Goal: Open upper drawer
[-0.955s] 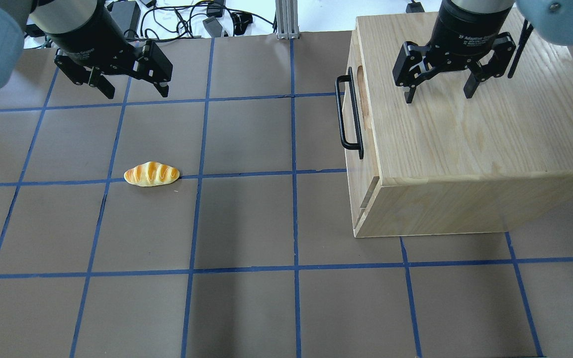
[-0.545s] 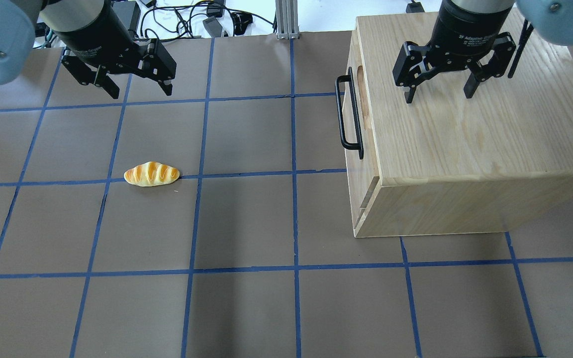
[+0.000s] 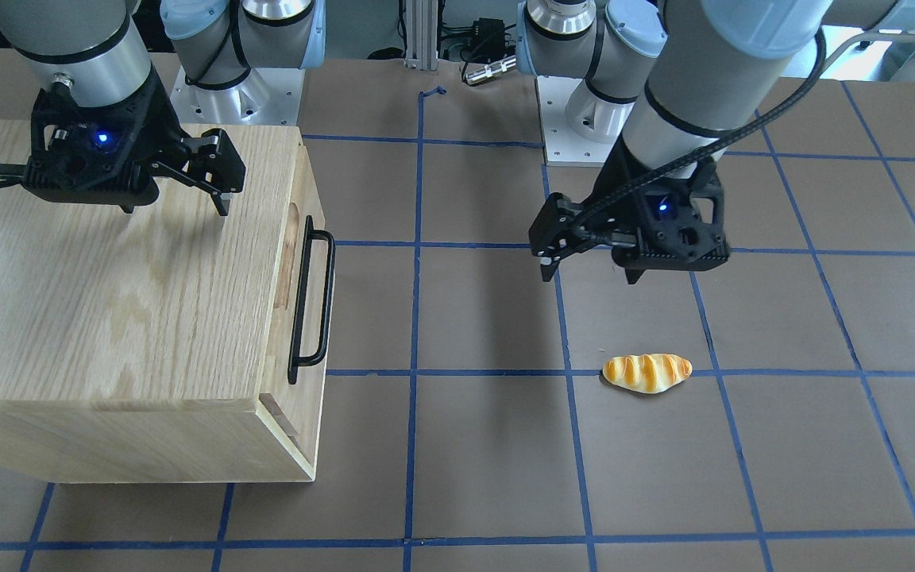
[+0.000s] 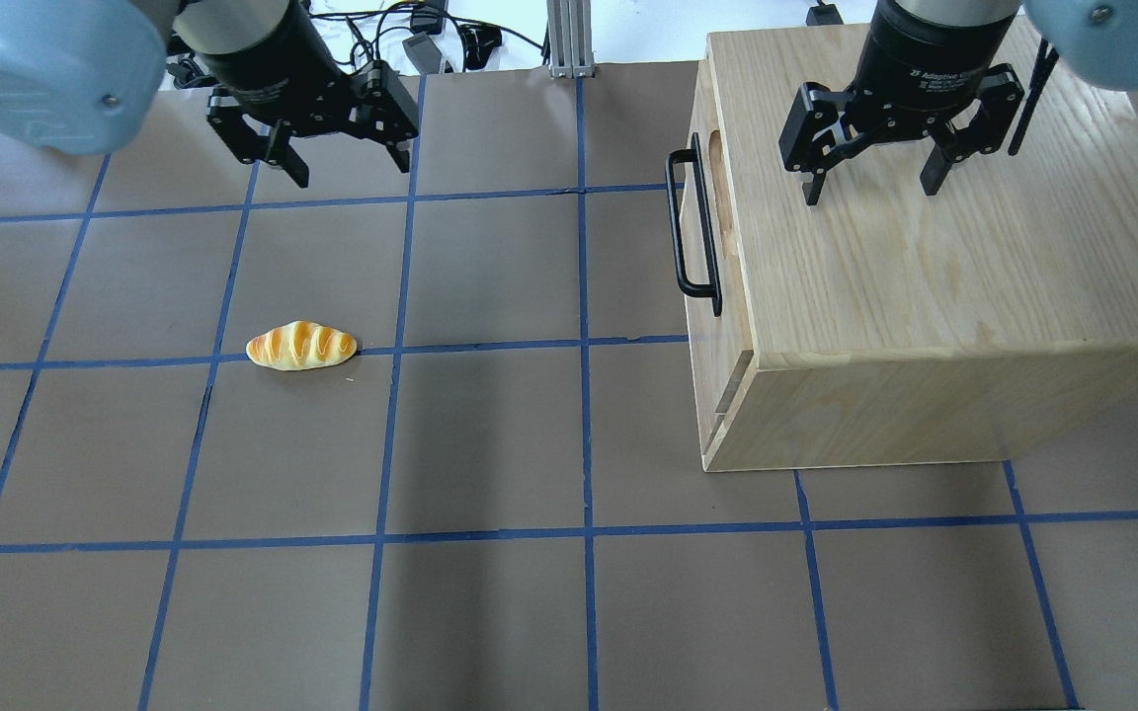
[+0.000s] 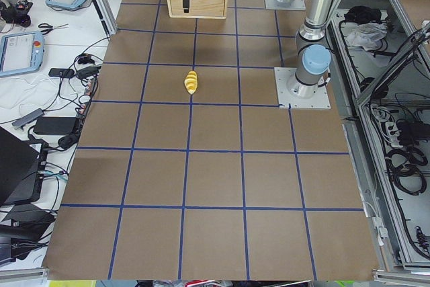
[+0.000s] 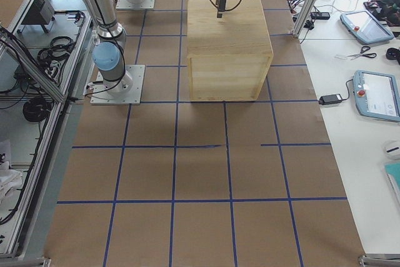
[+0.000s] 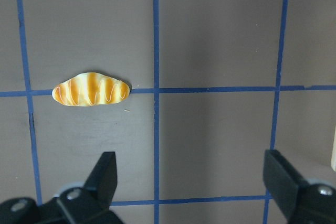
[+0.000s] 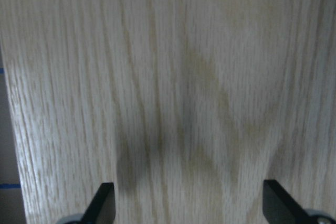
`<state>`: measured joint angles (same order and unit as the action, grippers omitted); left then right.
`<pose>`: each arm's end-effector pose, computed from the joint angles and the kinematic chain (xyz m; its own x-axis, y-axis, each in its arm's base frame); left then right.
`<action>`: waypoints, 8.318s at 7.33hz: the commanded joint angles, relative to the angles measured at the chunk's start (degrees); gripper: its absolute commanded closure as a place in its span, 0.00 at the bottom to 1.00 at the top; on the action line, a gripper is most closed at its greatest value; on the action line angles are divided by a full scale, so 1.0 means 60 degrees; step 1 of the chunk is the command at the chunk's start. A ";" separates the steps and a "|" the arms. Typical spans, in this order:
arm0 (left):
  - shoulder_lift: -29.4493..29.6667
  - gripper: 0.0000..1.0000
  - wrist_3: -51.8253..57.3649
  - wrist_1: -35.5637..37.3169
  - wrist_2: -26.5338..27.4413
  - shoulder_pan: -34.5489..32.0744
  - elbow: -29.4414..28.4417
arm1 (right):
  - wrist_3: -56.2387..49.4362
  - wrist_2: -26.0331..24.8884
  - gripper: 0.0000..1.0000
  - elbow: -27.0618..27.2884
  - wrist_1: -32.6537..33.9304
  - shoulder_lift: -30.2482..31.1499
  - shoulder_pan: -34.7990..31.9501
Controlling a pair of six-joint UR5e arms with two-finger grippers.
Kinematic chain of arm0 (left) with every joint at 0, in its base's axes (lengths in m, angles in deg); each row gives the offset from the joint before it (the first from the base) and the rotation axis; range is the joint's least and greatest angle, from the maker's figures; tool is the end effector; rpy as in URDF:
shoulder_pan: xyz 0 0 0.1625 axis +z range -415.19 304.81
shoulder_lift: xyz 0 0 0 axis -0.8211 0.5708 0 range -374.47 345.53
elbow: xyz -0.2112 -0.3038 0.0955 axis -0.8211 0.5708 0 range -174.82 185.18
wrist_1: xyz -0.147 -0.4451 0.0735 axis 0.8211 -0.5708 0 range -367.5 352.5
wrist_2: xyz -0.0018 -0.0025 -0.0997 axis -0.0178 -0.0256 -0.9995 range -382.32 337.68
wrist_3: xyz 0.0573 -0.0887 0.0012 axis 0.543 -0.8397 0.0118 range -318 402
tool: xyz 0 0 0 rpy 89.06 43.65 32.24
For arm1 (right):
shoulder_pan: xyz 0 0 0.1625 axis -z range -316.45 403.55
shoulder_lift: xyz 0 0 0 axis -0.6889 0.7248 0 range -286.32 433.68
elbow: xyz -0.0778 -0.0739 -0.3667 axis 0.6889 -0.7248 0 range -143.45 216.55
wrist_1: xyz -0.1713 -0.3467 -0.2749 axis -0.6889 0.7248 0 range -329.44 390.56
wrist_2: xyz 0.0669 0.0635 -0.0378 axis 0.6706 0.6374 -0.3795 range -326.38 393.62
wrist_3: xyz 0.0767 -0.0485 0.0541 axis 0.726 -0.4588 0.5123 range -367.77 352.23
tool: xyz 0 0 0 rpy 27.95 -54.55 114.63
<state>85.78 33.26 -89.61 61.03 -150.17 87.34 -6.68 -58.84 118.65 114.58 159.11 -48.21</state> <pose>-0.1998 -0.6173 0.4245 -0.9902 -0.0547 0.1285 -0.0649 0.9949 -0.0769 0.1465 -0.5755 0.4597 -0.9989 -0.0136 0.0438 -0.0116 0.9989 0.0456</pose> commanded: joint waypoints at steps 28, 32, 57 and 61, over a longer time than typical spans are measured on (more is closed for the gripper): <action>0.1763 0.00 -0.2147 0.3036 -0.2436 -0.2277 0.0589 | -0.0005 0.0000 0.00 -0.0003 0.0000 0.0000 0.0000; 0.1677 0.00 -0.1520 0.2905 -0.2348 -0.2015 0.0648 | 0.0009 0.0000 0.00 -0.0003 0.0000 0.0000 0.0000; -0.0649 0.00 0.2066 -0.0752 0.0541 0.0711 0.0651 | 0.0009 0.0000 0.00 0.0012 0.0000 0.0000 0.0000; -0.1853 0.00 0.2218 -0.1549 0.1006 0.0843 0.0559 | 0.0009 0.0000 0.00 -0.0003 0.0000 0.0000 0.0000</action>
<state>76.15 46.49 -98.49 66.79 -145.04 90.17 -6.70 -58.84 118.67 114.59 159.11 -48.21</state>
